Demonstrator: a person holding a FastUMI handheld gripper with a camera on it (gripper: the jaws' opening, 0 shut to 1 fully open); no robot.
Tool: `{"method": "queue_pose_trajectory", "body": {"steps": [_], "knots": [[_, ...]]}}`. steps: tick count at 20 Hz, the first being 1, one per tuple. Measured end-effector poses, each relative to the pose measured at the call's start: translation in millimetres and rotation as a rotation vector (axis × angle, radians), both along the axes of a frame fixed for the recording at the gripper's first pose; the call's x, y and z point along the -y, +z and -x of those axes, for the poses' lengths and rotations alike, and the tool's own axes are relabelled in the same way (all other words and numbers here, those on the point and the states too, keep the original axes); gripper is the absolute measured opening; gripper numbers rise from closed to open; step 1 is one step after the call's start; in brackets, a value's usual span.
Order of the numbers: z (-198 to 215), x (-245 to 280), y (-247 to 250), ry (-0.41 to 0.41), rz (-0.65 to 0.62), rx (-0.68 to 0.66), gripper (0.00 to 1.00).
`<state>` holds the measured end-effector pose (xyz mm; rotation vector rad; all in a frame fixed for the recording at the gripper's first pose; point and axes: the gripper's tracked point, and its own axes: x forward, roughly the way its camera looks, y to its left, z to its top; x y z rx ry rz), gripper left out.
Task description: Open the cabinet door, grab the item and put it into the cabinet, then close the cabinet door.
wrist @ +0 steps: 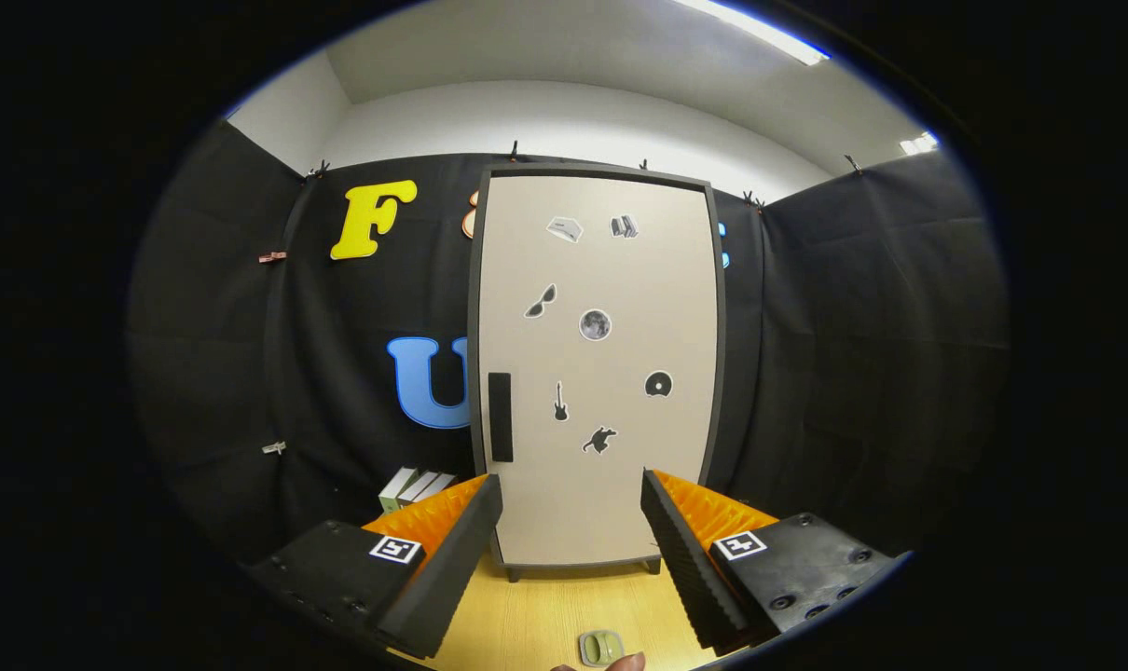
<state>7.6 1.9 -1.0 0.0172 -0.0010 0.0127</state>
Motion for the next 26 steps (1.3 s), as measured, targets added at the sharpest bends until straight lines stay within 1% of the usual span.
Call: {"method": "queue_pose_trajectory", "body": {"steps": [3,6,10,13,16,21,26], "knots": [[-9,-9,0,0.022,-0.011,-0.007,0.98],[-27,-23,5,0.047,-0.027,0.004,0.98],[-64,-46,8,0.075,-0.031,0.014,0.98],[-94,-66,1,0.096,0.004,0.004,0.98],[-124,-85,-15,0.115,0.009,-0.023,0.98],[-176,-98,-26,0.099,0.013,-0.017,0.98],[-222,-99,-45,0.077,0.027,-0.046,0.98]]}}
